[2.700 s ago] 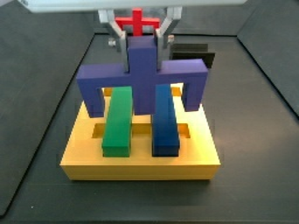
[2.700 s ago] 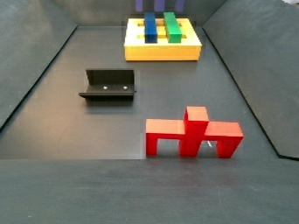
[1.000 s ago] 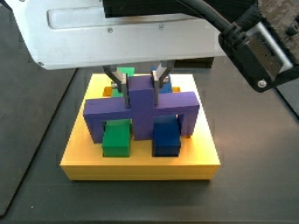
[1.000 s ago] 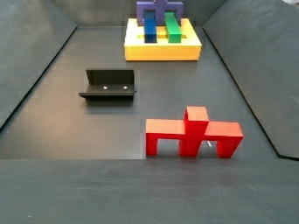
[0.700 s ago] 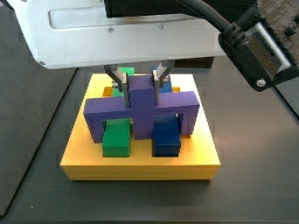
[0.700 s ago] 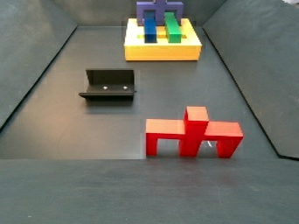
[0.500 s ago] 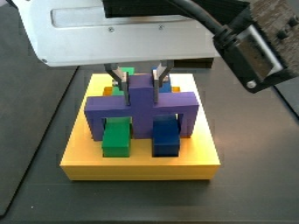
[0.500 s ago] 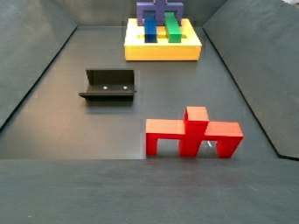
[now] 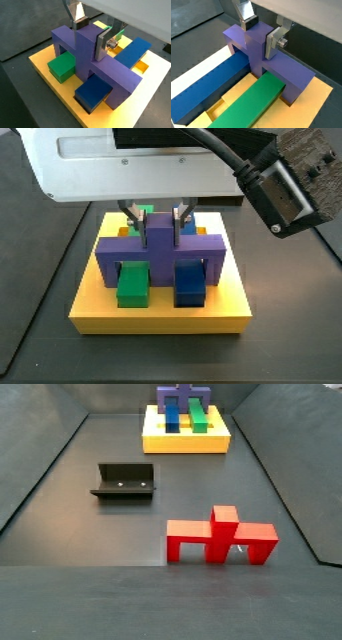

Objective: Pick up the purple object. Move up. Place the purple object on the fixture. Regrasp the purple object. Move to above the board. Insert the purple object.
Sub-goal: Insert the purple object.

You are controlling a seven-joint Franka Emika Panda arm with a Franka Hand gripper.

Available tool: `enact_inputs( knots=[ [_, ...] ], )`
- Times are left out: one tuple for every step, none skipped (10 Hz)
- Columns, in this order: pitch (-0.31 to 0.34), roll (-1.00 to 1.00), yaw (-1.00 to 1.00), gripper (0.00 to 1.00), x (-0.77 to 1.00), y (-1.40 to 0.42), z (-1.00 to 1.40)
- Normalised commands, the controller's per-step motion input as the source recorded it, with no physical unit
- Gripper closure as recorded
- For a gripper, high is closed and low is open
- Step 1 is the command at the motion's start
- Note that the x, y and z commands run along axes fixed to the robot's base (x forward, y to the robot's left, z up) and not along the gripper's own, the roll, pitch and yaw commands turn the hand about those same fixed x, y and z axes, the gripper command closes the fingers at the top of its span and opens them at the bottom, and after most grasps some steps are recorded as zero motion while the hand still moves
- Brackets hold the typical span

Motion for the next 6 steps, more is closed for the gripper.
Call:
enact_inputs(
  knots=[
    [0.000, 0.31, 0.11, 1.00, 0.13, -0.02, -0.20],
    [0.000, 0.40, 0.07, 1.00, 0.11, -0.08, -0.19],
    [0.000, 0.33, 0.00, 1.00, 0.08, -0.11, -0.34],
    [0.000, 0.15, -0.08, 1.00, 0.00, -0.05, -0.52],
    [0.000, 0.00, -0.13, 1.00, -0.04, 0.00, -0.32],
    [0.000, -0.05, -0.08, 1.00, -0.15, 0.08, -0.17]
  ],
)
